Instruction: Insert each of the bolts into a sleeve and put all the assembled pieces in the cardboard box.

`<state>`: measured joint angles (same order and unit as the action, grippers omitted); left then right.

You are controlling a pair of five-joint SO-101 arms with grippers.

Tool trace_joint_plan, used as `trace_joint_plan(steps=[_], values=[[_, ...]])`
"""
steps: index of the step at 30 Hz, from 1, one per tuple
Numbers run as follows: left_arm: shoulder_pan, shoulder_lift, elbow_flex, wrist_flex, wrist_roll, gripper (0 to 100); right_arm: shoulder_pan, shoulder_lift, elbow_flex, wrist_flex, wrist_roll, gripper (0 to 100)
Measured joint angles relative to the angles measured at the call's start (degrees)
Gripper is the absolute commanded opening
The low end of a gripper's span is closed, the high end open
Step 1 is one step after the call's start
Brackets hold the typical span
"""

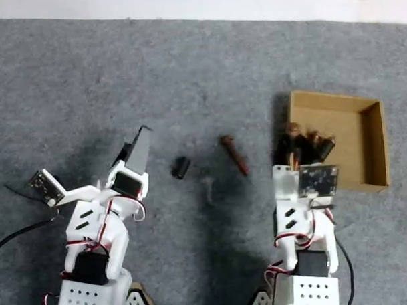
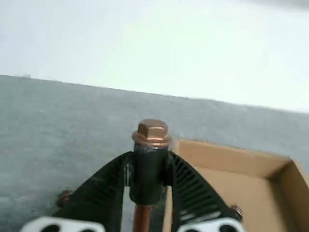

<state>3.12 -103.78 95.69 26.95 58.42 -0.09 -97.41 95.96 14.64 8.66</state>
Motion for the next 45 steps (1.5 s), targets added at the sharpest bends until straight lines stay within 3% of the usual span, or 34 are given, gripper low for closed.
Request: trace_joint_plan(steps=[7, 17, 23, 29, 36, 45], values=[[0.09, 0.00, 0.26, -2.20, -3.96, 20, 4.40, 17.05, -5.01, -2.73, -0.26, 0.5], [0.09, 0.00, 0.26, -2.20, -3.96, 20, 15.47, 66.37, -38.42, -3.69, -0.79, 0.6], [0.09, 0.00, 0.26, -2.20, -3.96, 20, 19.16, 85.19, -49.67, -2.37, -0.79, 0.6], [0.09, 0.00, 0.35, -2.20, -3.96, 20, 20.22, 89.76, -51.78, -2.29, -0.79, 1.9], [0.09, 0.00, 0.35, -2.20, -3.96, 20, 20.22, 89.93, -52.13, 1.58, -0.88, 24.9], [0.09, 0.00, 0.35, -2.20, -3.96, 20, 19.60, 86.95, -53.10, 11.69, -0.88, 22.0]])
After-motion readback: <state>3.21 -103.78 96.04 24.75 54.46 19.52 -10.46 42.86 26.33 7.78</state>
